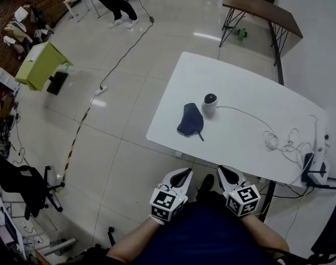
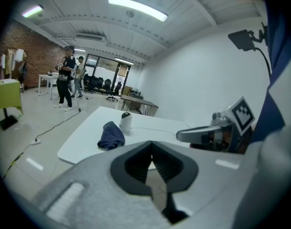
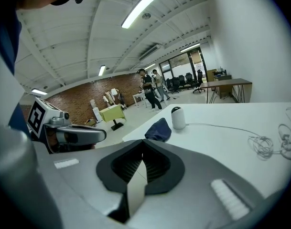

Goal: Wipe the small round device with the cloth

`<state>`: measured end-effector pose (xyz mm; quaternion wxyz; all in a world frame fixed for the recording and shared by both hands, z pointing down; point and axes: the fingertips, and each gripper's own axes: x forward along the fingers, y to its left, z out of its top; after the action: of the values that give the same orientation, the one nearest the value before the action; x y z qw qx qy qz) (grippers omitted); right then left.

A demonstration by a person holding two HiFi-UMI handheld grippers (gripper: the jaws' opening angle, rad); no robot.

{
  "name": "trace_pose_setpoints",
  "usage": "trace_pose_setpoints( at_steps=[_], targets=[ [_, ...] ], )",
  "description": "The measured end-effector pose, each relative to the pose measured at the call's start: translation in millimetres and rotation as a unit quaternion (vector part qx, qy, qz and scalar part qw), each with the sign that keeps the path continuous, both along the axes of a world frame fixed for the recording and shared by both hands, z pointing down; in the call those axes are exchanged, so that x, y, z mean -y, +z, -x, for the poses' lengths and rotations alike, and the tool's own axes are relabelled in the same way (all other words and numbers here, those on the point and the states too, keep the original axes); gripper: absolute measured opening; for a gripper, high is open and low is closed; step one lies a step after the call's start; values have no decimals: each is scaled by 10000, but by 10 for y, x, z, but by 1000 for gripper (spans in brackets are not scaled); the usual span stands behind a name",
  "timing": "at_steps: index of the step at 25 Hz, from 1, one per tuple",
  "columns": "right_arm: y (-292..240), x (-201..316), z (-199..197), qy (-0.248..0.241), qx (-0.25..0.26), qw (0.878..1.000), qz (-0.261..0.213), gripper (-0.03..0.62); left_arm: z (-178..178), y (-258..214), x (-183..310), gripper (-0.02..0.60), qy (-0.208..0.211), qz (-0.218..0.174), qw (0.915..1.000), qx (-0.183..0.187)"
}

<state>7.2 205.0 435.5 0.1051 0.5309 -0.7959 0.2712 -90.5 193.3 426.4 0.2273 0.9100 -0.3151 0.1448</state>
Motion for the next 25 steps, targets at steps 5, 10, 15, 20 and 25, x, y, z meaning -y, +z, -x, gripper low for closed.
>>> trace_pose_setpoints(
  at_steps=[5, 10, 15, 20, 25],
  targets=[
    [-51, 328, -251, -171, 146, 9996, -153, 11, -336, -44, 232, 3, -72, -196, 9997, 96],
    [-30, 473, -470, -266, 257, 9992, -152, 11, -540, -76, 353, 3, -213, -273, 9992, 172],
    [41, 538, -652, -158, 295, 9994, -38, 11, -652, -105, 485, 3, -418, 27, 9990, 169],
    [140, 661, -633, -82, 239, 9996, 149, 11, -603, -11, 746, 5, -402, 115, 9991, 93],
    [148, 923, -617, 169, 99, 9996, 214, 11, -496, 111, 1089, 31, -215, 156, 9996, 102]
  ],
)
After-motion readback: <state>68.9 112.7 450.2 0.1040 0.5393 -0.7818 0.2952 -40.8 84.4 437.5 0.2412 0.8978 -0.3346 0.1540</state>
